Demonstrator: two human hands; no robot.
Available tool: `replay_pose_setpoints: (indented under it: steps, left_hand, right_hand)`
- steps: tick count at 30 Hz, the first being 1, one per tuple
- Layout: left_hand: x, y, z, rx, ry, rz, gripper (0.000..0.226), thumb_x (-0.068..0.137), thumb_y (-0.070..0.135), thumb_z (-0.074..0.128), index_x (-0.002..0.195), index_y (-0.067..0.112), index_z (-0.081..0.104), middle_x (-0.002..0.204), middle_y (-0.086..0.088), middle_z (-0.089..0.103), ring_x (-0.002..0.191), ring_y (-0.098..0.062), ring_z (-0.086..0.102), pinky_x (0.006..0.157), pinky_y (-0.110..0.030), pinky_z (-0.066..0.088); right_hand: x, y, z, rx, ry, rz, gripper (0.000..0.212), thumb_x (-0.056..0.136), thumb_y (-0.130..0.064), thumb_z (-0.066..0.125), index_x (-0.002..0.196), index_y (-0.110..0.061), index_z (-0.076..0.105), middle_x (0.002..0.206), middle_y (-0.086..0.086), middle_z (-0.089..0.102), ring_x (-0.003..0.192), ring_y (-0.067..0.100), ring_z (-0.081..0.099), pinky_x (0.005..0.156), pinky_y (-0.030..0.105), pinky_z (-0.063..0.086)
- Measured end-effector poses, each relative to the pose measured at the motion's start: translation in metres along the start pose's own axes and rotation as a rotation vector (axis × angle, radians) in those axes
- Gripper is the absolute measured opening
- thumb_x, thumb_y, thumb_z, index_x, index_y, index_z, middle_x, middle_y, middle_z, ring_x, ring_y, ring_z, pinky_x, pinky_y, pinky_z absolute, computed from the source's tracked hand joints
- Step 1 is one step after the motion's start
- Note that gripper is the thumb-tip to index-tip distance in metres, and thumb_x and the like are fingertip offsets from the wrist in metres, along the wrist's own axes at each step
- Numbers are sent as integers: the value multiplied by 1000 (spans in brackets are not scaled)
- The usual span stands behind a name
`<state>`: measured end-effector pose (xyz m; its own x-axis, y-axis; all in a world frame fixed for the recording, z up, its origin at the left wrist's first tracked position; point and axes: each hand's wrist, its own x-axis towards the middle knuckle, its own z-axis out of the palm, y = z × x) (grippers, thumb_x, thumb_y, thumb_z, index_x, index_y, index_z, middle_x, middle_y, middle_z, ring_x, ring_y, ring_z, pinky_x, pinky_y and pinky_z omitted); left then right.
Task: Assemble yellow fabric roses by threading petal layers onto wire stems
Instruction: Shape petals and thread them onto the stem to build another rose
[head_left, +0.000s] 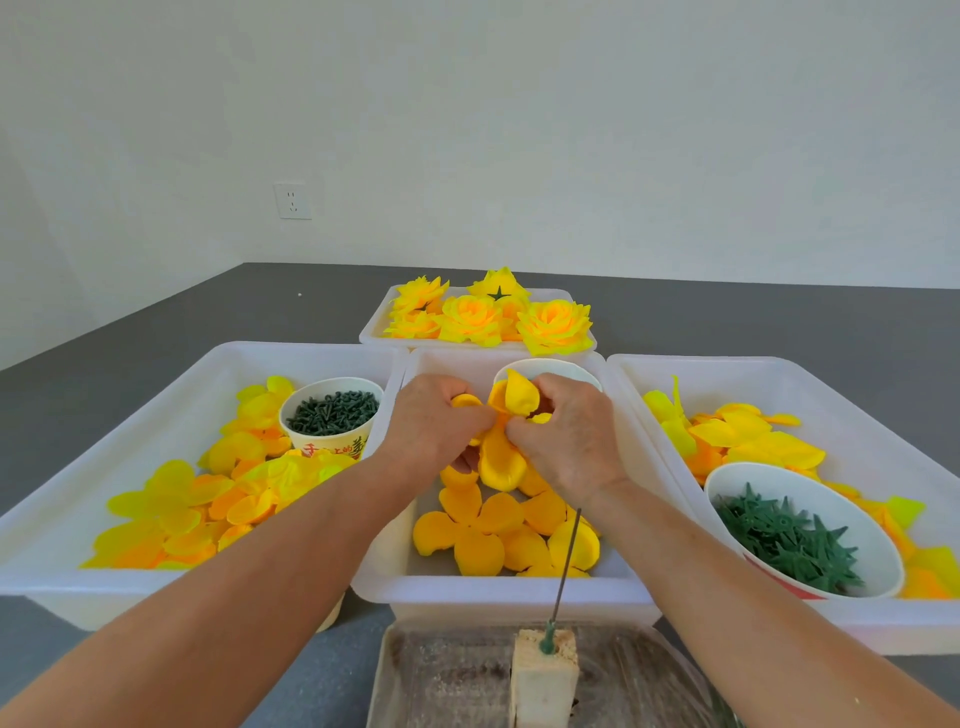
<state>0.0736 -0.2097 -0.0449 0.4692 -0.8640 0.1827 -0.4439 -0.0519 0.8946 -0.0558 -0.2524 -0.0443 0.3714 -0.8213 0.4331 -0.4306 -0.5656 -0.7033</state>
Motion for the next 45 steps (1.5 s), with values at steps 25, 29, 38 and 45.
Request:
replay_pose_setpoints:
  steps: [25, 29, 38, 45]
  left_hand:
    - [5, -1, -2, -171, 88, -141, 18, 85, 7, 54, 68, 5, 60, 59, -7, 47, 54, -18, 42, 43, -20, 41]
    - [7, -1, -3, -285, 100, -193, 26, 87, 4, 54, 63, 12, 57, 63, -7, 52, 59, -18, 50, 37, -16, 44]
    - [1, 4, -9, -358, -154, -200, 15, 81, 0, 62, 90, 12, 61, 84, -12, 62, 72, -25, 58, 61, -31, 47]
    - [-2, 5, -7, -274, -176, -177, 22, 75, 2, 72, 94, 11, 67, 75, -4, 68, 65, -17, 64, 53, -24, 51]
  right_hand:
    - [3, 0, -2, 152, 128, -86, 15, 84, -19, 68, 89, -5, 69, 75, 3, 59, 72, 21, 50, 77, 39, 48]
    - [3, 0, -1, 203, 190, -91, 12, 86, -20, 67, 89, -8, 67, 73, 7, 62, 71, 26, 55, 70, 37, 50]
    - [11, 10, -5, 185, 202, -119, 10, 83, -16, 70, 82, -8, 65, 69, 8, 57, 65, 23, 47, 58, 17, 38]
    - [6, 12, -4, 126, -10, -203, 9, 80, -15, 73, 87, -12, 68, 83, 1, 65, 83, 21, 57, 79, 35, 46]
